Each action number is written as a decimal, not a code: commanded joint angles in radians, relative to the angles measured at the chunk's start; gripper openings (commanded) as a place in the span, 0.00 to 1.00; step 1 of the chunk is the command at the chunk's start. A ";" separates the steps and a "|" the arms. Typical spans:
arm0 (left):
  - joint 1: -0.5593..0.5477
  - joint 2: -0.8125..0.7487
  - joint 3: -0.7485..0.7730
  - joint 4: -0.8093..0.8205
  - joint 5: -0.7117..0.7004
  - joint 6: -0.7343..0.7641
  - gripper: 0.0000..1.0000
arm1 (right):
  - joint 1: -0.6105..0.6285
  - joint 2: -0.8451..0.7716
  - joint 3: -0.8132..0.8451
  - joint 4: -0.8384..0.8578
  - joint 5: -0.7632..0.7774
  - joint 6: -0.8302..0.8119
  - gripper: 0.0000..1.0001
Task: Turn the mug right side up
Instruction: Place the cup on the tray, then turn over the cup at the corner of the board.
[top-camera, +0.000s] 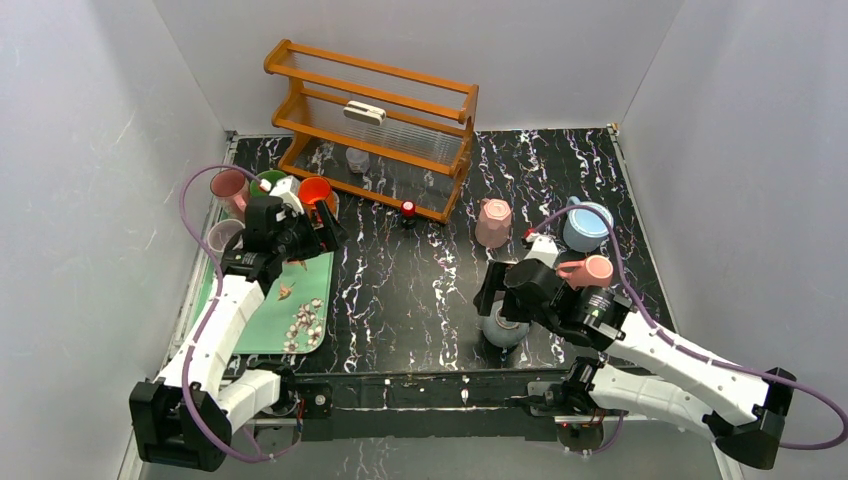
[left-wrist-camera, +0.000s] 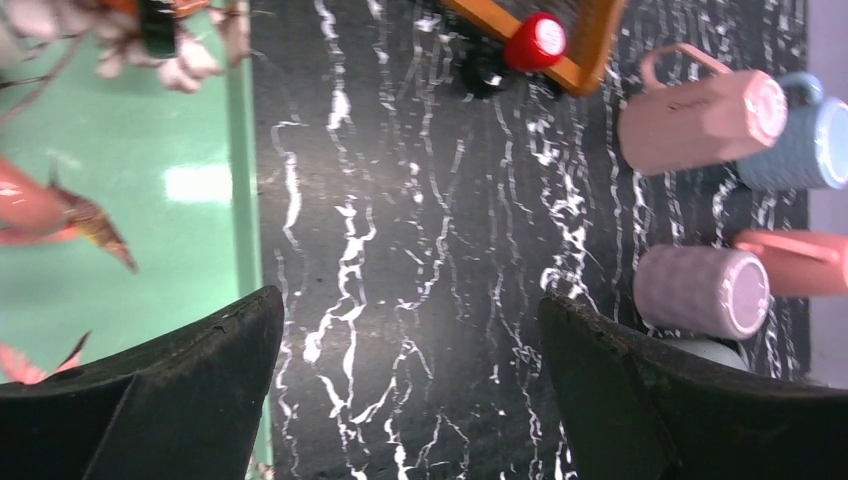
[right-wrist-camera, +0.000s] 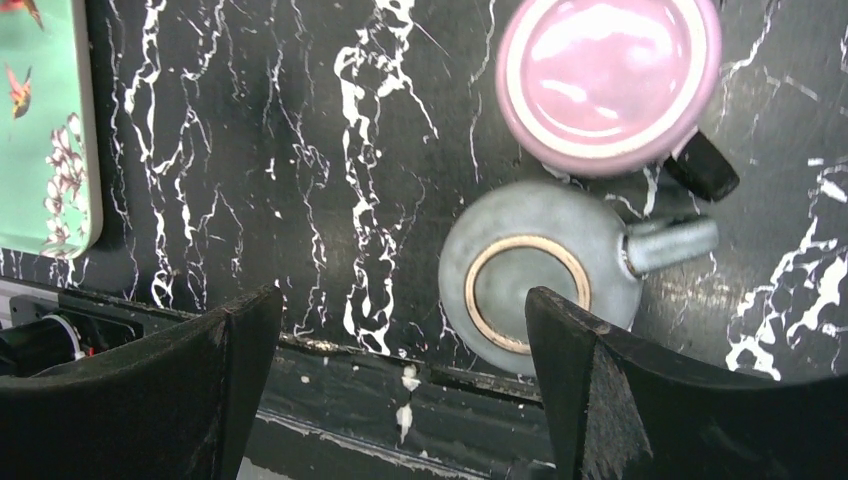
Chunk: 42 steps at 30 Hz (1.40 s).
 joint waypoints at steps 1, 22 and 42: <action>-0.034 -0.001 -0.014 0.054 0.108 0.010 0.95 | 0.005 -0.042 -0.037 -0.066 -0.004 0.108 0.99; -0.080 -0.030 -0.075 0.067 0.048 0.064 0.95 | 0.005 0.002 -0.147 0.053 -0.140 0.148 0.99; -0.080 -0.049 -0.075 0.053 0.057 0.069 0.96 | -0.006 -0.005 -0.077 -0.171 0.133 0.220 0.99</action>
